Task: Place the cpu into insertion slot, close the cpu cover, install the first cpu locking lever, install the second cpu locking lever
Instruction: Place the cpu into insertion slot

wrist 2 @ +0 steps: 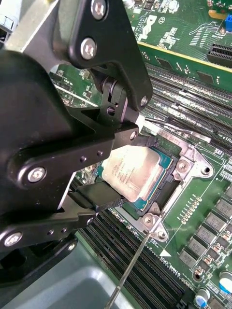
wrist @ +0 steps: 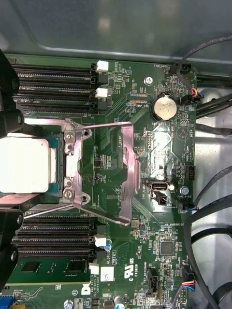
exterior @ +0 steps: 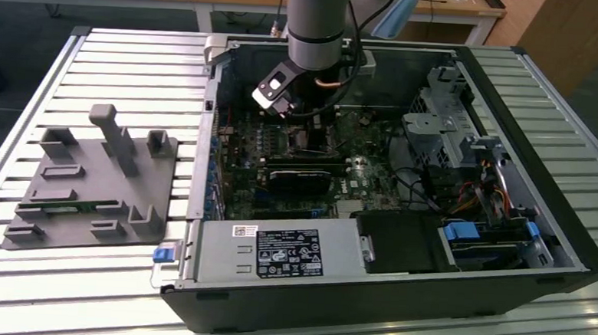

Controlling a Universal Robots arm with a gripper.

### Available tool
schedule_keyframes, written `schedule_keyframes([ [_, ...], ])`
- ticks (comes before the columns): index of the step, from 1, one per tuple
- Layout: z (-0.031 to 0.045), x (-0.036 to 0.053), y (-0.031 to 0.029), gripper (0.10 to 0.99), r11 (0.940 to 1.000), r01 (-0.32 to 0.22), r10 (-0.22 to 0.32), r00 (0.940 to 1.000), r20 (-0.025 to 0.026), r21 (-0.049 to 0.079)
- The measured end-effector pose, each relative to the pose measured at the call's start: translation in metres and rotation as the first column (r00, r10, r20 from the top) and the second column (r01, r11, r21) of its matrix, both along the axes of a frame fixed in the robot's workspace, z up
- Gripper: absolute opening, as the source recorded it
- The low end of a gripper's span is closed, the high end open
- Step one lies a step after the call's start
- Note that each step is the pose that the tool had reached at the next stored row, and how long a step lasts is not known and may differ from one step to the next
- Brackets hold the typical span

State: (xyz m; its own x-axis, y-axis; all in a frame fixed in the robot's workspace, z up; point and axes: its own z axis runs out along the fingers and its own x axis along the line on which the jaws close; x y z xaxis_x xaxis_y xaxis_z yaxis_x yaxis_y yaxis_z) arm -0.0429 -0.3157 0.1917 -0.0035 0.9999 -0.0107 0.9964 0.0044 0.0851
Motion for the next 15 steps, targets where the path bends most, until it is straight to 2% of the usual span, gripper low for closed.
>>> schedule_keyframes([
  [2,-0.0002,0.0001,0.0001,0.549,1.0000,0.000,0.000,1.0000,0.0002,0.000],
  [3,-0.0001,0.0000,0.0000,0.612,1.0000,0.000,0.000,1.0000,0.0000,0.000],
  [9,0.0010,-0.0001,-0.0001,0.612,1.0000,0.000,0.000,1.0000,-0.0006,-0.001],
  [12,0.0065,-0.0001,-0.0001,0.612,1.0000,0.000,0.000,1.0000,-0.0005,0.000],
  [15,0.0156,0.0000,-0.0001,0.612,1.0000,0.000,0.000,1.0000,-0.0011,0.000],
])
